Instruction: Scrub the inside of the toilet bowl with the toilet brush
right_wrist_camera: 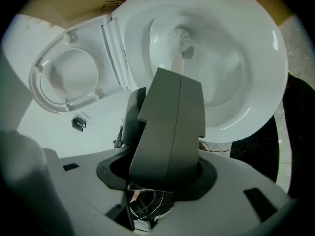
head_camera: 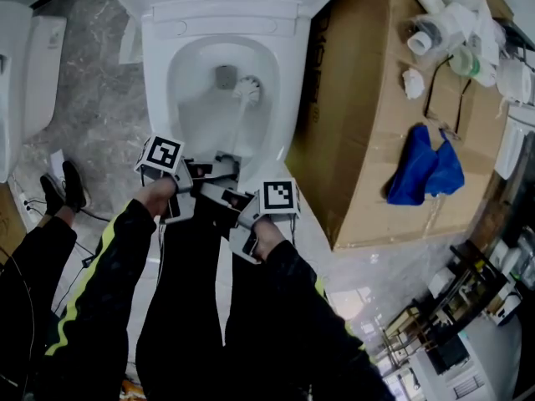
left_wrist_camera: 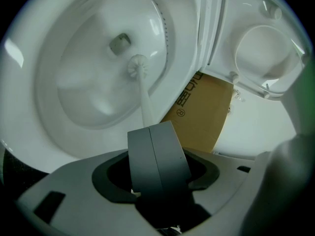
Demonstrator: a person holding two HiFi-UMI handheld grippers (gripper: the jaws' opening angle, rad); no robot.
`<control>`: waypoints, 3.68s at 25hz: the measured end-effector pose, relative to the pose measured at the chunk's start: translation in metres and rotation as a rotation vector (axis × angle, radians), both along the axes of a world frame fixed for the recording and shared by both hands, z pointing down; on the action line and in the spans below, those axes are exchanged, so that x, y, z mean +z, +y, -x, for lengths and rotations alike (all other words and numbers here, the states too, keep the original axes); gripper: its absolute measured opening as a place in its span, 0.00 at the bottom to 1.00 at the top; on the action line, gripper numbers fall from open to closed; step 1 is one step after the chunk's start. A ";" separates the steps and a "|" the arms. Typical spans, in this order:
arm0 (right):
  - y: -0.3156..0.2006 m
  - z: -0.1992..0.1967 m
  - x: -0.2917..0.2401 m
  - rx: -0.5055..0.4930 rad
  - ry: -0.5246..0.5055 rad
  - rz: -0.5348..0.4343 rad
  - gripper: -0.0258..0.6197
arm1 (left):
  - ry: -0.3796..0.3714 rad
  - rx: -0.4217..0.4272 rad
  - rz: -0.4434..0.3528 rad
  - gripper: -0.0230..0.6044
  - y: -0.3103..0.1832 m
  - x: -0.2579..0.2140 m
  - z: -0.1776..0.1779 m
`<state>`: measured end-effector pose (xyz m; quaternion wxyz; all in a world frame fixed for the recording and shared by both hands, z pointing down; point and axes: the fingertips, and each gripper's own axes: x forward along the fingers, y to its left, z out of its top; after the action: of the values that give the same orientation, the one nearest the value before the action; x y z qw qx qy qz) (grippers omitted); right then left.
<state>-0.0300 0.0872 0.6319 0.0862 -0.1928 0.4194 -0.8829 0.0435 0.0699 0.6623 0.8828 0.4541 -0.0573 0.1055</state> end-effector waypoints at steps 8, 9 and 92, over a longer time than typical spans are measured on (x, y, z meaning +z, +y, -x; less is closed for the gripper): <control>0.017 -0.003 -0.003 0.005 0.001 0.039 0.36 | -0.018 -0.009 0.041 0.45 0.018 -0.002 -0.002; 0.020 -0.002 -0.004 0.007 -0.004 0.043 0.36 | -0.023 -0.008 0.048 0.45 0.021 -0.002 -0.001; -0.032 0.064 0.004 -0.222 -0.065 -0.012 0.36 | -0.133 -0.266 -0.054 0.45 -0.051 0.011 0.075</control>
<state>-0.0942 0.0547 0.6354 0.0026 -0.1157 0.4405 -0.8903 -0.0315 0.0186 0.6731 0.8708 0.4580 -0.1780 0.0160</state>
